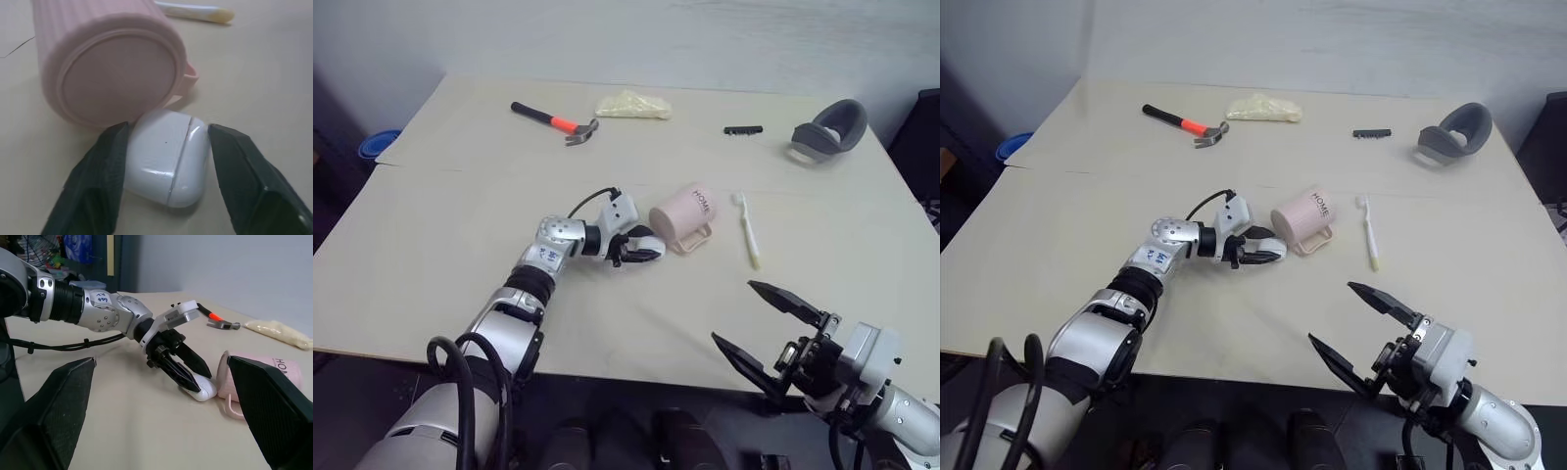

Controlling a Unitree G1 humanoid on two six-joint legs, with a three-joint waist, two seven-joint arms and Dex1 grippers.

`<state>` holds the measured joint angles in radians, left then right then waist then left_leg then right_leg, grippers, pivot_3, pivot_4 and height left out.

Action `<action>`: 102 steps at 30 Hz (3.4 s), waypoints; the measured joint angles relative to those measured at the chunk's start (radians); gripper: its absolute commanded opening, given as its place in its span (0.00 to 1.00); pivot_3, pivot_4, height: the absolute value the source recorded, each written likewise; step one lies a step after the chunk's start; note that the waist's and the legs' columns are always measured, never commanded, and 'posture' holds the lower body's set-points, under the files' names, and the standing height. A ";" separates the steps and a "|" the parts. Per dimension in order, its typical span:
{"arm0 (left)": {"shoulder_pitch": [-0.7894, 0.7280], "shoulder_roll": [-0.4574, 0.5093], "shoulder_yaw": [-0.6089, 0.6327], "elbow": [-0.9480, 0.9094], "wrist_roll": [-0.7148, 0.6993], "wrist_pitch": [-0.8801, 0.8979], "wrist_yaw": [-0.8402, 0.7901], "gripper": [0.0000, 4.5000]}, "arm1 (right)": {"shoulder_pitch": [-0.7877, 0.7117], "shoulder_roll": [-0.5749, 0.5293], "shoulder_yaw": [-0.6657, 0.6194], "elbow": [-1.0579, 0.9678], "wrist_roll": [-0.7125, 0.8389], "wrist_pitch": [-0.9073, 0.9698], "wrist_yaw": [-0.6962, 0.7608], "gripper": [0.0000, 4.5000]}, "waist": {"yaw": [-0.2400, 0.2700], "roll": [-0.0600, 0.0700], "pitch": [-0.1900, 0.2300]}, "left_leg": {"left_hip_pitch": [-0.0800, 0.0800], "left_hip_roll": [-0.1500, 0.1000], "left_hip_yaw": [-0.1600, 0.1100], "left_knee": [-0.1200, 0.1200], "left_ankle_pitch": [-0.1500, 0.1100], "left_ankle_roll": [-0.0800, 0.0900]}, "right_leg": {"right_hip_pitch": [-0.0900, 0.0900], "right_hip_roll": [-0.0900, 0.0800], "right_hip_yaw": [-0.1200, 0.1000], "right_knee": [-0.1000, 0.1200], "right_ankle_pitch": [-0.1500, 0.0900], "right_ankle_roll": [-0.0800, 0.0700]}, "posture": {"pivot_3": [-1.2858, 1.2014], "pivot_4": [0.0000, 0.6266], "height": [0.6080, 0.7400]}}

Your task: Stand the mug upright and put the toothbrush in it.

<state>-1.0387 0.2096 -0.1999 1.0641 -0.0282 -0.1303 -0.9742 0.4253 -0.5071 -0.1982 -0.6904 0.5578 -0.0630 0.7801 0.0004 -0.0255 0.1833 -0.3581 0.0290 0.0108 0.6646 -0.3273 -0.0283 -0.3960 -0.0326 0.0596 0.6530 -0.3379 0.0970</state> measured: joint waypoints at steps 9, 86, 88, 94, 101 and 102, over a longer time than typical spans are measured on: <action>0.041 -0.001 0.042 -0.010 -0.013 -0.070 -0.069 0.18 | -0.072 -0.006 0.027 0.041 -0.001 0.022 0.007 1.00 | -0.002 0.000 0.000 | 0.002 0.000 0.000 0.000 0.000 0.000 | 0.002 0.000 0.000 0.001 0.000 0.000 | 0.52 0.24 1.00; 0.845 0.615 0.516 -0.992 -0.419 0.260 -0.149 0.99 | -0.253 -0.125 -0.092 0.130 0.222 0.671 -0.337 1.00 | -0.047 0.003 0.001 | 0.004 -0.002 -0.011 -0.016 0.003 -0.001 | 0.001 -0.025 -0.013 -0.003 -0.002 -0.005 | 0.52 0.24 1.00; 0.850 0.590 0.483 -1.023 -0.427 0.273 -0.155 0.99 | -0.439 -0.098 -0.057 0.105 0.323 0.839 -0.501 1.00 | -0.054 0.003 0.001 | 0.002 -0.002 -0.012 -0.015 0.003 -0.002 | -0.001 -0.023 -0.013 -0.002 -0.002 -0.005 | 0.52 0.24 1.00; 0.854 0.569 0.446 -1.100 -0.449 0.326 -0.146 0.99 | -0.816 0.126 -0.011 0.230 0.487 1.236 -1.003 1.00 | -0.052 0.001 0.000 | -0.017 -0.003 -0.014 -0.010 0.007 -0.006 | -0.018 -0.024 -0.014 0.005 -0.002 -0.005 | 0.52 0.24 1.00; 0.863 0.557 0.448 -1.142 -0.453 0.343 -0.131 0.99 | -1.031 0.361 -0.093 0.473 0.365 1.353 -1.324 1.00 | -0.055 0.002 0.000 | -0.018 -0.005 -0.013 -0.009 0.008 -0.001 | -0.019 -0.026 -0.014 0.006 -0.002 -0.004 | 0.52 0.24 1.00; 0.870 0.557 0.451 -1.147 -0.455 0.346 -0.131 0.99 | -1.055 0.392 -0.111 0.513 0.347 1.341 -1.343 1.00 | -0.056 0.002 0.000 | -0.018 -0.005 -0.013 -0.009 0.008 -0.001 | -0.019 -0.026 -0.014 0.006 -0.002 -0.004 | 0.52 0.24 1.00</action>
<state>-0.1691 0.7666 0.2516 -0.0832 -0.4837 0.2153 -1.1047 -0.6299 -0.1153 -0.3097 -0.1778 0.9049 1.2782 -0.5629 -0.0557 -0.0240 0.1836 -0.3758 0.0237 -0.0022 0.6554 -0.3196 -0.0294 -0.4154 -0.0582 0.0454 0.6593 -0.3396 0.0926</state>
